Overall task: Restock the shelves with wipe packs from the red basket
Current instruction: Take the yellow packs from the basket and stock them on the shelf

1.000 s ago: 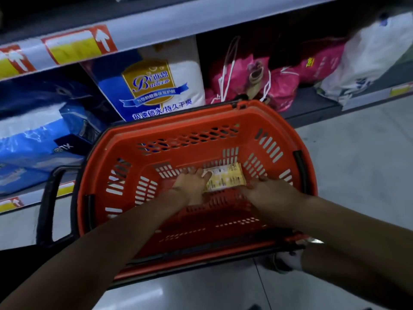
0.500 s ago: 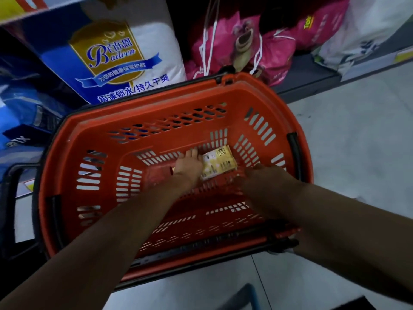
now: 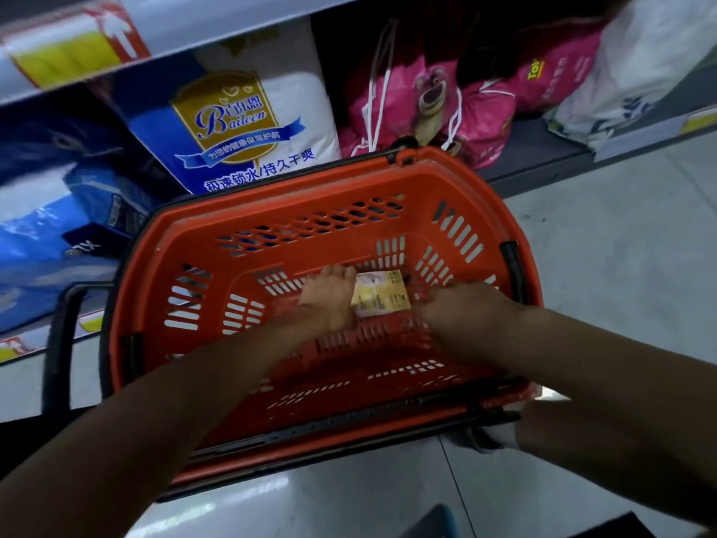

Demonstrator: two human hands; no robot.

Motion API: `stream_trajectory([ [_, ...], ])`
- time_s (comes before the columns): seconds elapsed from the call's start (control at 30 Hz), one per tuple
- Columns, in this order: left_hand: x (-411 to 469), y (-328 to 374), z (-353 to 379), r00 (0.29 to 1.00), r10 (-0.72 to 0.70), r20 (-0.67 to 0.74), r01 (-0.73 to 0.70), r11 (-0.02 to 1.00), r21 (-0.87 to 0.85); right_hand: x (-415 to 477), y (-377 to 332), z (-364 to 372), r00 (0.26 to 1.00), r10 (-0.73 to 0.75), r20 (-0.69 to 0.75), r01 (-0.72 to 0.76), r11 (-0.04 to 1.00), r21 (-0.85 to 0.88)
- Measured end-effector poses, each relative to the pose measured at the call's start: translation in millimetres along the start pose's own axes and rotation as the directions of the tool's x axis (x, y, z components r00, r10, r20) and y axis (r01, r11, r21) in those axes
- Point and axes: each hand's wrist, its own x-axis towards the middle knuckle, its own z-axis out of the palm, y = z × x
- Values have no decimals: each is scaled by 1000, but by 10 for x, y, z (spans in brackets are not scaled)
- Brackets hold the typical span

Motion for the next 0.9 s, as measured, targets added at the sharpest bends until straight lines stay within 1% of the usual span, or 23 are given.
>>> stream_trajectory([
  [0.17,-430,-193,-544,994,91,-55,-89,995,53,-11,-43,-235,998,36,-48,-38,999,-25],
  [0.3,-909,-445,-1114,984,150,-93,-145,988,56,26,-110,-399,989,62,-133,-62,998,8],
  [0.33,-1033,-501,-1272,984,142,-112,-141,990,21,33,-129,-448,984,66,-163,-62,998,33],
  [0.37,-1149,-561,-1411,986,112,-124,-120,991,-60,39,-153,-499,979,67,-195,-55,996,63],
  [0.4,-1267,-614,-1546,988,70,-136,-94,979,-180,43,-179,-552,971,62,-231,-42,995,90],
  [0.43,-1363,-671,-1655,989,24,-146,-69,948,-311,46,-204,-598,962,53,-269,-22,993,117],
  [0.5,-1514,-782,-1802,988,-54,-147,-34,842,-539,52,-253,-673,939,29,-344,32,985,168],
  [0.57,-1614,-886,-1850,985,-123,-123,-4,692,-722,53,-302,-737,905,19,-424,70,979,194],
  [0.63,-1677,-959,-1844,986,-147,-79,11,530,-848,76,-346,-799,855,31,-518,90,974,208],
  [0.7,-1710,-981,-1795,994,-108,-21,22,379,-925,114,-372,-844,795,55,-605,106,968,227],
  [0.73,-1729,-977,-1776,997,-77,6,30,322,-946,129,-382,-856,770,66,-635,109,967,232],
  [0.8,-1730,-974,-1738,998,-43,50,59,248,-967,151,-388,-855,721,81,-688,112,966,231],
  [0.9,-1742,-976,-1736,996,-21,91,93,183,-979,166,-381,-840,672,84,-736,146,959,243],
])
